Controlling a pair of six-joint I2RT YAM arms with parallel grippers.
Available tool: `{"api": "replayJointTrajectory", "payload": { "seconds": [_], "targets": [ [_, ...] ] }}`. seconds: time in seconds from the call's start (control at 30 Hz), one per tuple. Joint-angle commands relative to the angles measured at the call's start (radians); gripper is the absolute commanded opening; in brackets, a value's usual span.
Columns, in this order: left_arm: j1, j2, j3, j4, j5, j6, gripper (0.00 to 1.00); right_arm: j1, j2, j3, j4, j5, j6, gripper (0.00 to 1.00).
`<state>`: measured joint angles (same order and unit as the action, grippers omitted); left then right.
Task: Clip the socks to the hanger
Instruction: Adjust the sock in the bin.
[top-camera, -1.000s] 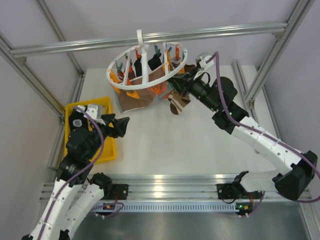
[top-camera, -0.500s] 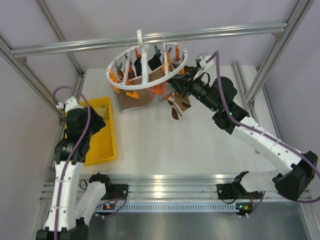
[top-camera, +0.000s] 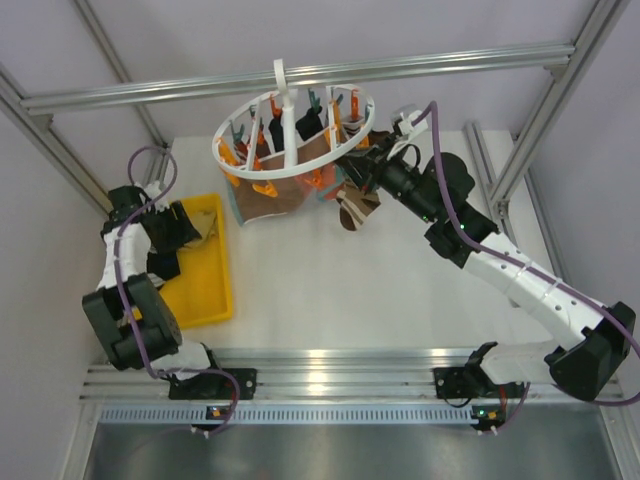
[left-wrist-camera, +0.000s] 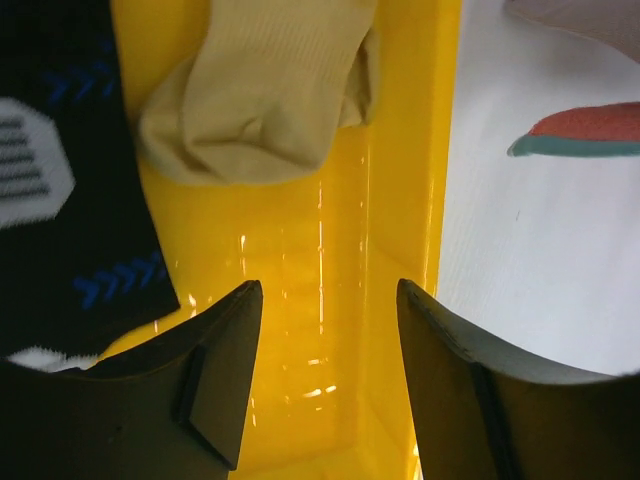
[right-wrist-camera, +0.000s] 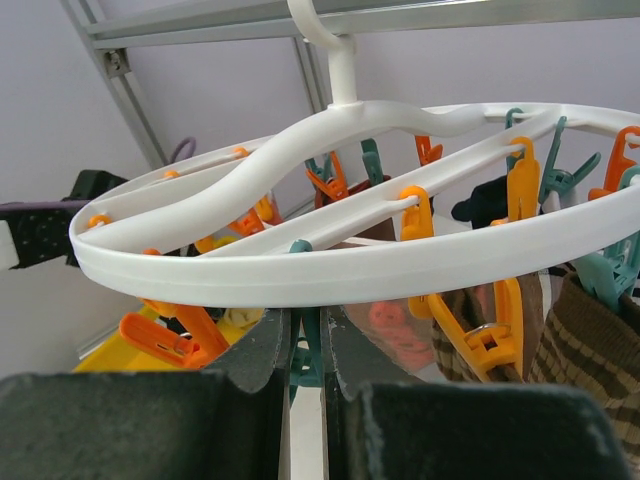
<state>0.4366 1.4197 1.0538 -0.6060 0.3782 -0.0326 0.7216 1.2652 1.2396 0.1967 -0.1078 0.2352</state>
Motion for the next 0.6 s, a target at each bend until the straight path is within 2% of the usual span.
{"api": "replayJointTrajectory", "payload": {
  "seconds": [0.0,0.17,0.37,0.57],
  "targets": [
    [-0.001,0.088,0.083,0.118,0.171,0.183,0.61,-0.007,0.023,0.034,-0.069,-0.026,0.015,0.00],
    [-0.022,0.214,0.135,0.241,0.165,0.230,0.60,-0.008,0.037,0.046,-0.072,-0.030,0.015,0.00],
    [-0.082,0.295,0.163,0.365,0.079,0.301,0.55,-0.011,0.052,0.050,-0.072,-0.035,0.018,0.00],
    [-0.090,0.395,0.212,0.382,-0.018,0.301,0.53,-0.010,0.062,0.057,-0.075,-0.035,0.013,0.00]
  ]
}}
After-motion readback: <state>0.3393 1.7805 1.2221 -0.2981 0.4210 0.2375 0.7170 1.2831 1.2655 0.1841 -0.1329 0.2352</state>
